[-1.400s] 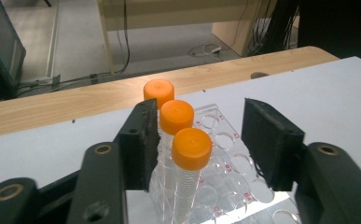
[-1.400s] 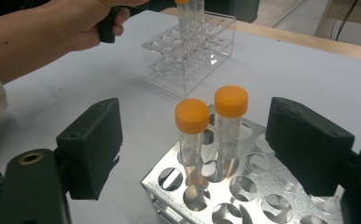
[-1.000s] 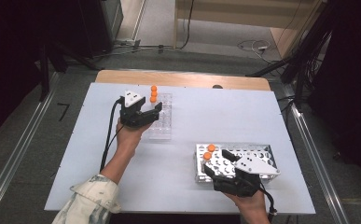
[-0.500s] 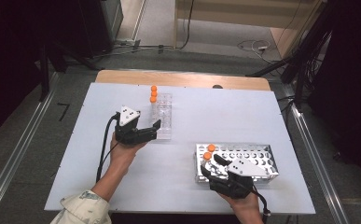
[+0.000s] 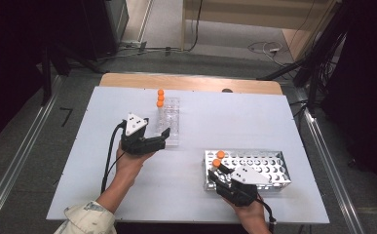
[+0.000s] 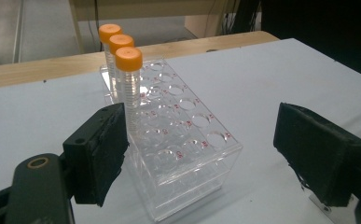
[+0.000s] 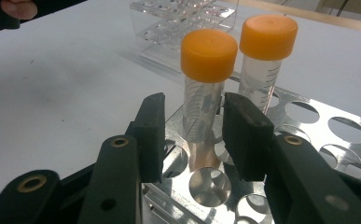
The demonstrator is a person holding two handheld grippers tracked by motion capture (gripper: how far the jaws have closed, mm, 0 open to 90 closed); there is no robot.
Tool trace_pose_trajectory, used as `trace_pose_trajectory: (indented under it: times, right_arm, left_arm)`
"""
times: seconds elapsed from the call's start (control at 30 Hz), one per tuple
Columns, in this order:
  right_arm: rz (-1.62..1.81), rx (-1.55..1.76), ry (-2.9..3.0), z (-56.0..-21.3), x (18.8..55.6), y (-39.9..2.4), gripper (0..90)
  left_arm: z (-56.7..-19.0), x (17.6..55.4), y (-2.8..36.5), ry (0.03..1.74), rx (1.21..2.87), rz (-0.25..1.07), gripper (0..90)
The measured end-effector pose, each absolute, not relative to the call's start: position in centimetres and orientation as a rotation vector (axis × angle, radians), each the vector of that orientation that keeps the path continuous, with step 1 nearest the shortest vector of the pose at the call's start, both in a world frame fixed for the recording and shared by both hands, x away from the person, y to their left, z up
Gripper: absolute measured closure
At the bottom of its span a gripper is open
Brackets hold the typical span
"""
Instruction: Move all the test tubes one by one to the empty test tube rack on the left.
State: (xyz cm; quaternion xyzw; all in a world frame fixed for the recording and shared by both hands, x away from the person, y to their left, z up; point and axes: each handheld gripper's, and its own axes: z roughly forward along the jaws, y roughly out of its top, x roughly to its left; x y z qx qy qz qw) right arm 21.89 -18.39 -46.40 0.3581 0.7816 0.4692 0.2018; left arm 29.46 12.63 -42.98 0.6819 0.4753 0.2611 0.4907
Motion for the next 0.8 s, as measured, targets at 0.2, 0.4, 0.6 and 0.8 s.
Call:
trace_pose_trajectory:
  times: [0.2, 0.4, 0.6, 0.8]
  right_arm:
    - [1.300, 0.987, 2.172, -46.58, 22.01, -18.11, 63.1]
    - [1.294, 0.991, 2.166, -46.61, 22.10, -17.89, 67.5]
    - [1.280, 0.987, 2.157, -46.62, 22.20, -17.62, 71.3]
    - [1.296, 0.986, 2.134, -46.09, 22.13, -17.81, 71.6]
  left_arm:
    - [-43.00, 29.45, 12.61, 1.153, 1.658, 0.633, 19.2]
    - [-42.94, 29.37, 12.46, 1.146, 1.662, 0.627, 19.8]
    - [-42.93, 29.34, 12.43, 1.145, 1.666, 0.618, 19.9]
    - [-42.69, 29.11, 12.27, 1.130, 1.664, 0.612, 19.9]
